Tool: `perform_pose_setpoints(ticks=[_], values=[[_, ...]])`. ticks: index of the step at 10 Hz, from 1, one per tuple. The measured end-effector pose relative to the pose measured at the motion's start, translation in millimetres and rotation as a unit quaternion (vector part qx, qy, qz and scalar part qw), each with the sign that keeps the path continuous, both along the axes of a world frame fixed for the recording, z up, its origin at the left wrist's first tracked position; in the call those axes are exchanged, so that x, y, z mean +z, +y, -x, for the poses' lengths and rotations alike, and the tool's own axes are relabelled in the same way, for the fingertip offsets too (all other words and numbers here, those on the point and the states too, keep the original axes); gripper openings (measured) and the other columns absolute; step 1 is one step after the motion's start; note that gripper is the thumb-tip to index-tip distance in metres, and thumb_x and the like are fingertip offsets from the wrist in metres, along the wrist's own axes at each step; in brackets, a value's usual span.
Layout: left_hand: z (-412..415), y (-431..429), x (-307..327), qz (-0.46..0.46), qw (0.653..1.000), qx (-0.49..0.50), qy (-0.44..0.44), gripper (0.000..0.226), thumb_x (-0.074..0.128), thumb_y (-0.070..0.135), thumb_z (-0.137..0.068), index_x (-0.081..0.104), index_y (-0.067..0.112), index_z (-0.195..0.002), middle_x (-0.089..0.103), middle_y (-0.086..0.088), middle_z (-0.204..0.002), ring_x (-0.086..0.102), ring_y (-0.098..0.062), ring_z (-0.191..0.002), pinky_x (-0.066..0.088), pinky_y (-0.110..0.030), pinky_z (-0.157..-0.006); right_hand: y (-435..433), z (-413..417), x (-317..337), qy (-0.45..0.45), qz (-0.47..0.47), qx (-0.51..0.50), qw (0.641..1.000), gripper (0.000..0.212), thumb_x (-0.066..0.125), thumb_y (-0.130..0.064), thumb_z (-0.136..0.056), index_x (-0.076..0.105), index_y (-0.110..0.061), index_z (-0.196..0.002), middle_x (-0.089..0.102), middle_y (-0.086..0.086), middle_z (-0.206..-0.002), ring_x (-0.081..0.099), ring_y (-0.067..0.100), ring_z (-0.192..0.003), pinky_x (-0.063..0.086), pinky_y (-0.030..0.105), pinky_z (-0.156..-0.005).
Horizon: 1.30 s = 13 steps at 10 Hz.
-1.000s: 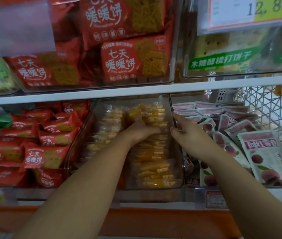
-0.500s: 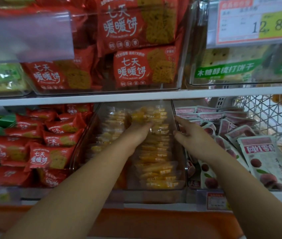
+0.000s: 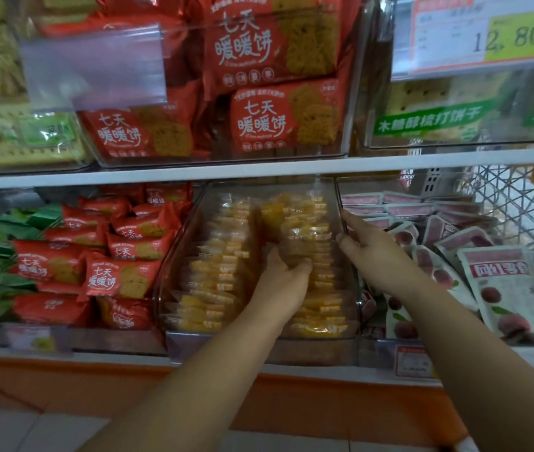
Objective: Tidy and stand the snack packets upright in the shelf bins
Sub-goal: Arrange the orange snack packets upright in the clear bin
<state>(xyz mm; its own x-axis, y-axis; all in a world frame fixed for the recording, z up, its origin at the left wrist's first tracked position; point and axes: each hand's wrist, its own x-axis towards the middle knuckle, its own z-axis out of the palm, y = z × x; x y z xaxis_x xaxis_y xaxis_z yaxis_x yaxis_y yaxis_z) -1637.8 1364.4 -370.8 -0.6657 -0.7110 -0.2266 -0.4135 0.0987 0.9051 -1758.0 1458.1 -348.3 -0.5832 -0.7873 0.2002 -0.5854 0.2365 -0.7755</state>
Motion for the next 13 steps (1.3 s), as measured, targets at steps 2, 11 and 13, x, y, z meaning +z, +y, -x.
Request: perform_pose_setpoints(ticks=[2, 11, 13], values=[[1.8, -8.4, -0.3, -0.033, 0.997, -0.046, -0.046, 0.076, 0.047, 0.052, -0.092, 0.001, 0.035, -0.150, 0.036, 0.002, -0.148, 0.040, -0.022, -0.131, 0.032, -0.040, -0.111, -5.1, 2.2, -1.7, 0.029, -0.011, 0.005, 1.000, 0.032, 0.042, -0.012, -0.096, 0.048, -0.013, -0.127, 0.061, 0.009, -0.107, 0.052, 0.016, -0.091, 0.033, 0.025, -0.065], [-89.6, -81.8, 19.5, 0.451, 0.892, -0.011, -0.029, 0.026, 0.059, 0.020, -0.085, 0.069, 0.028, -0.107, 0.066, 0.004, -0.109, 0.059, -0.024, -0.104, 0.040, -0.054, -0.097, -147.9, 12.9, 9.5, 0.383, -0.216, 0.018, 0.898, 0.039, 0.056, -0.037, -0.088, 0.056, -0.020, -0.122, 0.055, 0.010, -0.129, 0.053, 0.029, -0.117, 0.043, 0.033, -0.096], [-97.5, -81.9, 19.7, 0.441, 0.896, -0.016, -0.040, 0.033, 0.050, 0.028, -0.093, 0.056, 0.039, -0.124, 0.054, 0.016, -0.124, 0.048, -0.010, -0.118, 0.028, -0.046, -0.109, -167.6, 28.2, 14.7, 0.372, -0.261, -0.032, 0.890, 0.020, 0.042, -0.027, -0.095, 0.055, -0.028, -0.079, 0.060, 0.001, -0.100, 0.056, 0.021, -0.093, 0.042, 0.027, -0.085]])
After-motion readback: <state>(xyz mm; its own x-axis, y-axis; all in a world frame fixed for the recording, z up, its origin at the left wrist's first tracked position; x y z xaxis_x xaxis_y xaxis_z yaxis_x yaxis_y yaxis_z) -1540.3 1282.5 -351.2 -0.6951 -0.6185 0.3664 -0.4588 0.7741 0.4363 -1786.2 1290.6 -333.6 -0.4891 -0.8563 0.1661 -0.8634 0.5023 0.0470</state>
